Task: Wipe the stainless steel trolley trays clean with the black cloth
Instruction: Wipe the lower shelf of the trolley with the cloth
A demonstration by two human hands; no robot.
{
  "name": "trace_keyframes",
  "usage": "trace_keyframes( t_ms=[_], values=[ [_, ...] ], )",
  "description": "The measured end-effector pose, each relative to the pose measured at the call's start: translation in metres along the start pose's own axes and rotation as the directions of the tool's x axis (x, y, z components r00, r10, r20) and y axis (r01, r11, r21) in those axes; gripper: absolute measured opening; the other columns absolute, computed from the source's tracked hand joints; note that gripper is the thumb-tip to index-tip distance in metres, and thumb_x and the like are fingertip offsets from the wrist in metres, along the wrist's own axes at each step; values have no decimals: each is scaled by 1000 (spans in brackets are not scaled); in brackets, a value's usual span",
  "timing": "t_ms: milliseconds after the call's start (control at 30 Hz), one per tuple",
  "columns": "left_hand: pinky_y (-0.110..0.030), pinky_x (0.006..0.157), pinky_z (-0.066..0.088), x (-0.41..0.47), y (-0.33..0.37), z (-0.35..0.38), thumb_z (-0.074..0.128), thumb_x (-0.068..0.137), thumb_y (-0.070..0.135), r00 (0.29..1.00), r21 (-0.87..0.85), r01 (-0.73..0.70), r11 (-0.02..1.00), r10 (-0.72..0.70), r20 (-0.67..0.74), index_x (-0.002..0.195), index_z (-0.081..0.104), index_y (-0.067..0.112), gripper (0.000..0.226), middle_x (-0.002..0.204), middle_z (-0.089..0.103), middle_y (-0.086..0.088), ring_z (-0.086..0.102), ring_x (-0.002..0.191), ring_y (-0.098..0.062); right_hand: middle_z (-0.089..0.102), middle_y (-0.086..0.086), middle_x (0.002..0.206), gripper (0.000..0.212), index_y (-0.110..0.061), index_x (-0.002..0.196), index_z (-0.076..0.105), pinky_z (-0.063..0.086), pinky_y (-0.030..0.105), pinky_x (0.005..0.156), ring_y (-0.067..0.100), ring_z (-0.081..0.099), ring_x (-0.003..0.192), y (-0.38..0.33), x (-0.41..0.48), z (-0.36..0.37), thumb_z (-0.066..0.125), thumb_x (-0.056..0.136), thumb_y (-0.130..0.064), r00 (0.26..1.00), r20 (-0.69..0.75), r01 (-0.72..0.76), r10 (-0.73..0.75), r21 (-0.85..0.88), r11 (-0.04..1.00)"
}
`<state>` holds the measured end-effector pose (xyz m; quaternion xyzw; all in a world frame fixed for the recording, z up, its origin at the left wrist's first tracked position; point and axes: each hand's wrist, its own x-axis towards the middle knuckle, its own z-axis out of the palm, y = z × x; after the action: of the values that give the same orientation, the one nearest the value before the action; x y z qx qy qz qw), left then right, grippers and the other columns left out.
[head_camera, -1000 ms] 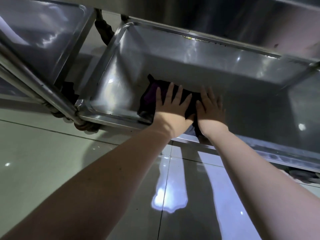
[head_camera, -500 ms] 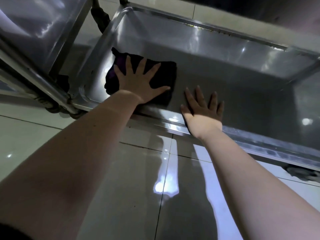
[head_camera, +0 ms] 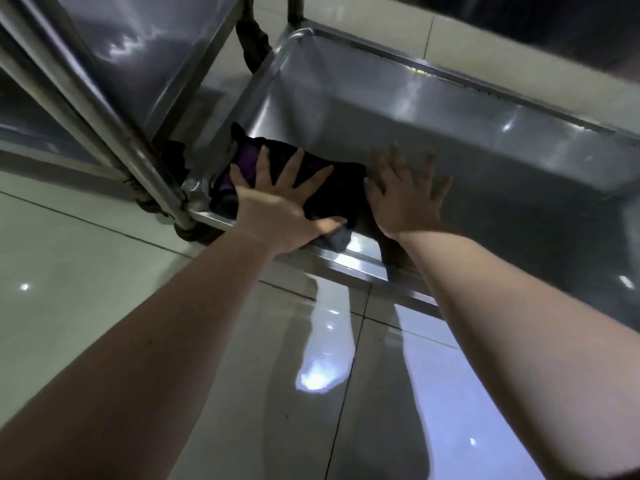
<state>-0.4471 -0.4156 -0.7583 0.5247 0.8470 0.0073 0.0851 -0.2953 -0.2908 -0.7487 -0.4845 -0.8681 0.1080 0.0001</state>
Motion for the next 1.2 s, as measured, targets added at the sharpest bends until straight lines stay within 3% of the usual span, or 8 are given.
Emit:
trace_keyframes(
  t_ms=[267,467,667,900,1033,1200],
  values=[
    [-75,105,-4,8,-6,10,-4,51,98,997,-9,-10,1000,9,-70,143,-11,61,99,163,-12,10,-12,146,-44,4,-14,164,54,-52,151,5,-5,62,116,41,-6,148,7,-1,25,15,98,-61,999,-52,-12,7,-85,996],
    [-76,103,-7,104,-3,-5,10,58,102,999,-15,-33,999,32,-44,146,-5,58,100,164,-8,7,-13,146,-44,-3,-16,164,56,-53,150,-4,-7,61,116,38,-10,149,12,3,29,13,97,-59,1000,-24,4,-6,-120,993],
    [-78,104,-3,167,7,-22,15,63,100,998,22,-53,998,52,25,148,-8,54,99,165,-7,4,-12,146,-46,-2,-14,164,57,-53,150,-1,-8,60,116,37,-10,149,11,5,26,18,96,-60,1000,-28,-11,8,-104,995],
    [-74,105,-2,89,-10,-17,6,61,99,997,39,-52,998,50,63,146,-9,56,97,164,-10,7,-10,146,-44,1,-14,164,58,-51,151,4,-5,63,116,39,-8,149,12,4,24,21,97,-60,999,-37,-12,9,-95,995],
    [-72,106,1,4,-38,7,-3,60,99,995,23,-66,998,67,-78,143,-7,61,91,164,-2,11,-2,147,-40,3,-15,164,57,-51,151,8,-4,62,116,39,-6,149,11,5,24,25,98,-60,999,-52,-12,8,-76,997],
    [-71,107,4,-3,-37,11,-8,59,98,993,61,-30,998,36,-110,140,-13,63,88,163,-5,15,-4,148,-37,6,-16,163,60,-53,150,7,-3,62,116,38,-1,149,28,2,19,24,95,-68,999,-15,48,-49,-42,998]
  ],
)
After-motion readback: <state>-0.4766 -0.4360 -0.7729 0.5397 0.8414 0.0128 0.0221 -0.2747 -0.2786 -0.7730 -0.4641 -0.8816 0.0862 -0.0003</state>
